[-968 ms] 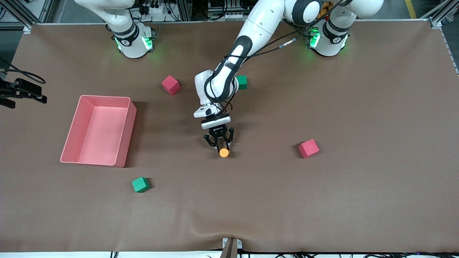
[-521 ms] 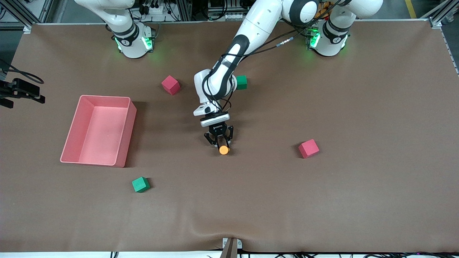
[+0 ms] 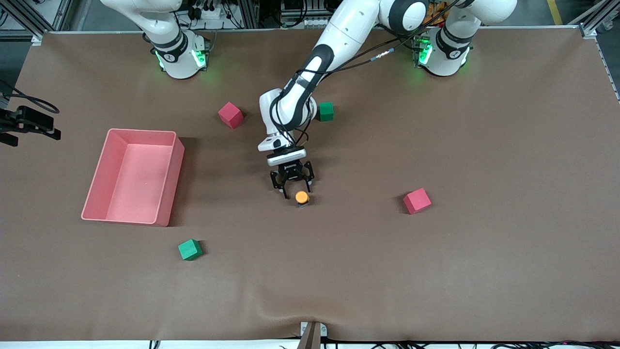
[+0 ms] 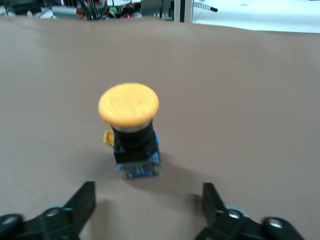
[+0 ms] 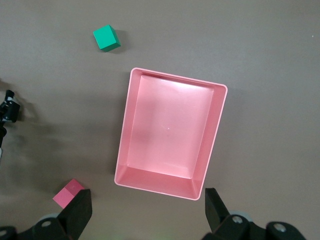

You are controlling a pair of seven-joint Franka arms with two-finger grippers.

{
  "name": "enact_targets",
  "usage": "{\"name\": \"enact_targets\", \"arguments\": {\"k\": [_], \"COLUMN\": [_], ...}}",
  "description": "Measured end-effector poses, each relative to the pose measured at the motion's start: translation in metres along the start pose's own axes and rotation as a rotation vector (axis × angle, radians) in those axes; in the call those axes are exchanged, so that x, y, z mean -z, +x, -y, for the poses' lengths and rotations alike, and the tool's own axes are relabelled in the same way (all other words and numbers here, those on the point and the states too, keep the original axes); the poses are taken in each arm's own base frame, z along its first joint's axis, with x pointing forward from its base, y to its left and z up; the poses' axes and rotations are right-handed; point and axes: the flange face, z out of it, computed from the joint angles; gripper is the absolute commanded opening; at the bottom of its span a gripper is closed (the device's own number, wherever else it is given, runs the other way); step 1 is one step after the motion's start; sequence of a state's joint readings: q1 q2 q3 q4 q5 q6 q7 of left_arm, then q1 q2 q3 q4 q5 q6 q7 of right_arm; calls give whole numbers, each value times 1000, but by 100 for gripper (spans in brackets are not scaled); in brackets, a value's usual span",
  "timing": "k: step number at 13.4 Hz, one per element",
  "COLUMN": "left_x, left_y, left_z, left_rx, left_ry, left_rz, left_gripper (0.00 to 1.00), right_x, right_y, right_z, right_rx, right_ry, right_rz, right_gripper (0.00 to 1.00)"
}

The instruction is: Place and upright button with both arms

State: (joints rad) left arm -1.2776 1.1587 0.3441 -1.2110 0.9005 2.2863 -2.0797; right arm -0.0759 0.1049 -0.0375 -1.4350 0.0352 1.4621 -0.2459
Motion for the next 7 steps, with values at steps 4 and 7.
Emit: {"name": "enact_targets", "arguments": {"k": [4, 7], "left_x": [39, 78], "left_y": [24, 54], "left_z": [-18, -29], "left_rx": [144, 227], "left_ry": [29, 70], "left_rz": [112, 226], "left_gripper": [100, 100], "right_x": [0, 0], "right_y": [0, 0], "right_z": [0, 0], "right_rx": [1, 1], "right_ry": [0, 0], "right_rz": [0, -1], "right_gripper": [100, 100]}}
